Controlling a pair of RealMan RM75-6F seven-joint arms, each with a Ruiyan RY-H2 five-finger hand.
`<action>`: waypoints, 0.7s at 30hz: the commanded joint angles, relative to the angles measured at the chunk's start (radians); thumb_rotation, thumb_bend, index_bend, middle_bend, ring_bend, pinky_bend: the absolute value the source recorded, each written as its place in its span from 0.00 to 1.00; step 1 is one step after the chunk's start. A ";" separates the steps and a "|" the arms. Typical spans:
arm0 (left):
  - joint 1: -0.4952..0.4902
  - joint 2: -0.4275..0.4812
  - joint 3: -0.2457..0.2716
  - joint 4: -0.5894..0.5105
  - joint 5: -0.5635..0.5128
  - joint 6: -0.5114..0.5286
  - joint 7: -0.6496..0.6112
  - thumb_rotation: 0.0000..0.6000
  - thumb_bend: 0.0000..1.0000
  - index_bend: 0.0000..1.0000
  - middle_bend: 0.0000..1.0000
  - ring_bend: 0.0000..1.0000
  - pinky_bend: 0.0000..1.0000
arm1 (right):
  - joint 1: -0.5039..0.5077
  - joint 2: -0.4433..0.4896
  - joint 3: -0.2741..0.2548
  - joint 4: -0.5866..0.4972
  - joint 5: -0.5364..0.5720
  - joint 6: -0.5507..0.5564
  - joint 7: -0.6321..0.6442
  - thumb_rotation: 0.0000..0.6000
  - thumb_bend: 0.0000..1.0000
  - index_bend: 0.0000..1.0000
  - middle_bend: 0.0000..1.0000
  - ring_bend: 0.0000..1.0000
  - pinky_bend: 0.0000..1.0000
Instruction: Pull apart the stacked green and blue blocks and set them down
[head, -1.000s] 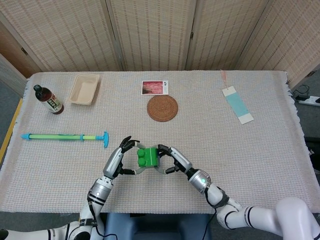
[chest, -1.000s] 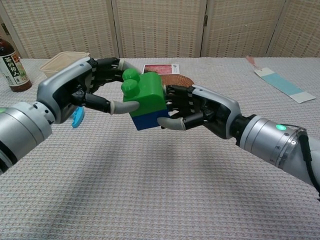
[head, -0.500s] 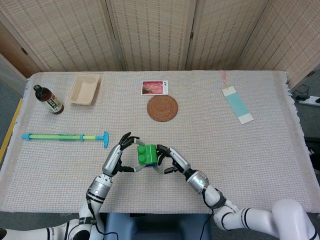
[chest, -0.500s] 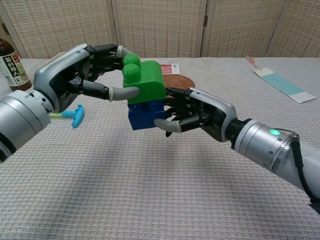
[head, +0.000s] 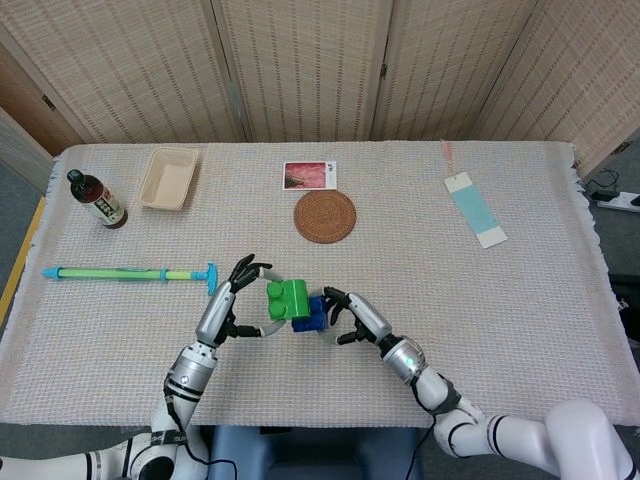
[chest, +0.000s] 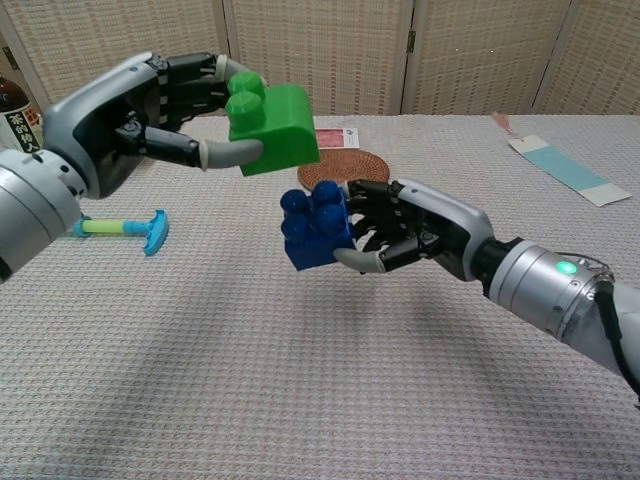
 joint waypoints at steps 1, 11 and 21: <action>0.018 0.015 0.029 0.030 0.003 0.003 -0.003 1.00 0.36 0.67 0.75 0.23 0.00 | -0.011 0.080 -0.010 -0.014 -0.032 0.043 -0.190 1.00 0.41 0.74 0.55 0.42 0.50; 0.061 -0.019 0.104 0.229 0.024 0.027 -0.021 1.00 0.35 0.67 0.75 0.23 0.00 | -0.046 0.344 -0.048 -0.219 0.012 -0.020 -0.421 1.00 0.41 0.74 0.55 0.42 0.50; 0.124 -0.074 0.177 0.470 0.018 0.008 -0.152 1.00 0.36 0.67 0.75 0.23 0.00 | -0.079 0.471 -0.096 -0.303 0.062 -0.087 -0.593 1.00 0.41 0.74 0.55 0.42 0.50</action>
